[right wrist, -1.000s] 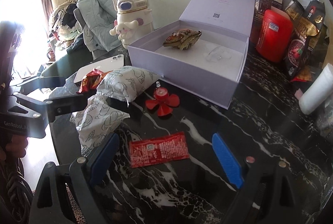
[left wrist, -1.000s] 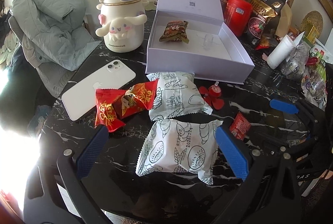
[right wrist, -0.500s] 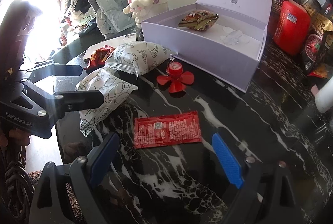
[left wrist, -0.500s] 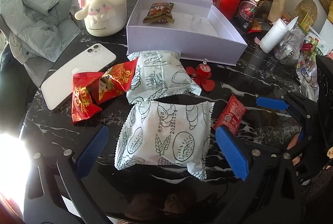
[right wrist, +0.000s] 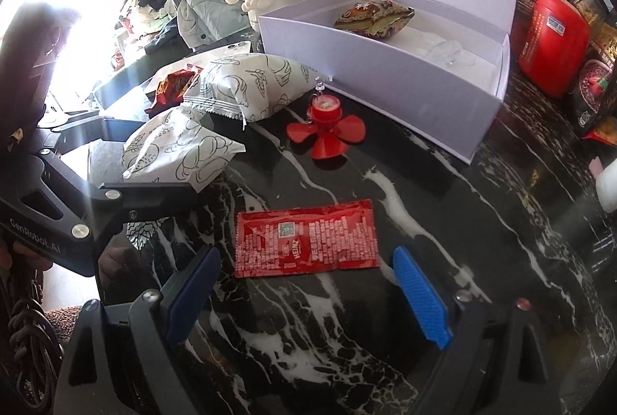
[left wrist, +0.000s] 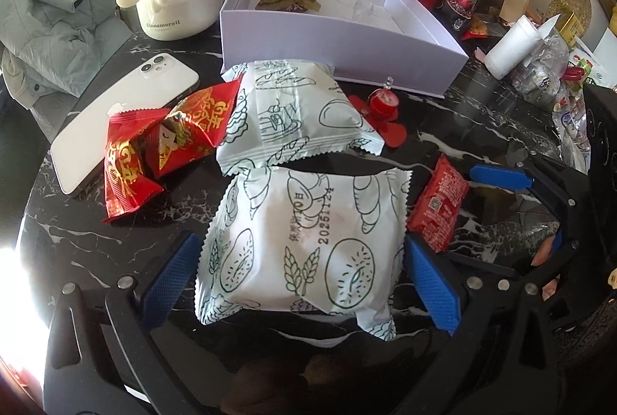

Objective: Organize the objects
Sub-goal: 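Move the left tool onto the white patterned pastry bag while the right tool reaches the red sauce packet, then close the left gripper on the pastry bag while the right gripper closes on the sauce packet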

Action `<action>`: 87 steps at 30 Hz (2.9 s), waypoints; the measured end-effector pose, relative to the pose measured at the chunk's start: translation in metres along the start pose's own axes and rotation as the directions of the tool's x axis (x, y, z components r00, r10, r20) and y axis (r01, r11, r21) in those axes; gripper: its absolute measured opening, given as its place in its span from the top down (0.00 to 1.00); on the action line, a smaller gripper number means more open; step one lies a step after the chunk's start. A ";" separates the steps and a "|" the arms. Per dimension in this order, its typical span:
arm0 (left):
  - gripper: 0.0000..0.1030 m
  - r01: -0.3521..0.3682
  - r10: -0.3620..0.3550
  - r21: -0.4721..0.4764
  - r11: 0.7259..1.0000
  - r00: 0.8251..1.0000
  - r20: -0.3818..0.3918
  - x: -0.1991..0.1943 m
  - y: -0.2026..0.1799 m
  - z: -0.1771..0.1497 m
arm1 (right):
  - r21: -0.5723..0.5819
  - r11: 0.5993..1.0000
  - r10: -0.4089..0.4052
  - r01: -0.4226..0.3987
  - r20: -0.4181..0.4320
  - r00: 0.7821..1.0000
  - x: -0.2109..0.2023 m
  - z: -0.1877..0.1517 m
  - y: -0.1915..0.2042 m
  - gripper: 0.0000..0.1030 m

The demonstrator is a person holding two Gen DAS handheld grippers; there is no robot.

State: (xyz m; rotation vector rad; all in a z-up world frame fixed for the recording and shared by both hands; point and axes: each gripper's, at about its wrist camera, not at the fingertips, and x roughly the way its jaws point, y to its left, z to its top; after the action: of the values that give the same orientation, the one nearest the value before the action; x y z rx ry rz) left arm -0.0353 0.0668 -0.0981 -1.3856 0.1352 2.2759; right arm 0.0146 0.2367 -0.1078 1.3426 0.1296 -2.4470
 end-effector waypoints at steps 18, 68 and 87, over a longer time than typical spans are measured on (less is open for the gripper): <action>0.00 -0.039 0.039 0.050 0.998 0.999 0.011 0.005 -0.005 -0.002 | -0.051 0.997 -0.062 0.063 0.012 0.998 0.005 0.001 0.010 0.13; 0.28 0.014 -0.013 -0.018 1.000 0.998 0.065 -0.030 0.006 0.002 | -0.021 0.999 -0.031 0.033 0.089 0.996 -0.023 0.005 0.016 0.29; 0.19 -0.083 0.083 0.007 0.996 0.994 0.066 -0.026 0.002 -0.001 | -0.012 1.000 -0.025 0.025 0.050 0.998 -0.011 -0.002 0.015 0.28</action>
State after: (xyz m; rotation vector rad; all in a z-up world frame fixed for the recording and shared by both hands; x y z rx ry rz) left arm -0.0259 0.0556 -0.0765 -1.3210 0.1854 2.3830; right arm 0.0272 0.2257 -0.0983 1.2813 0.1504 -2.4940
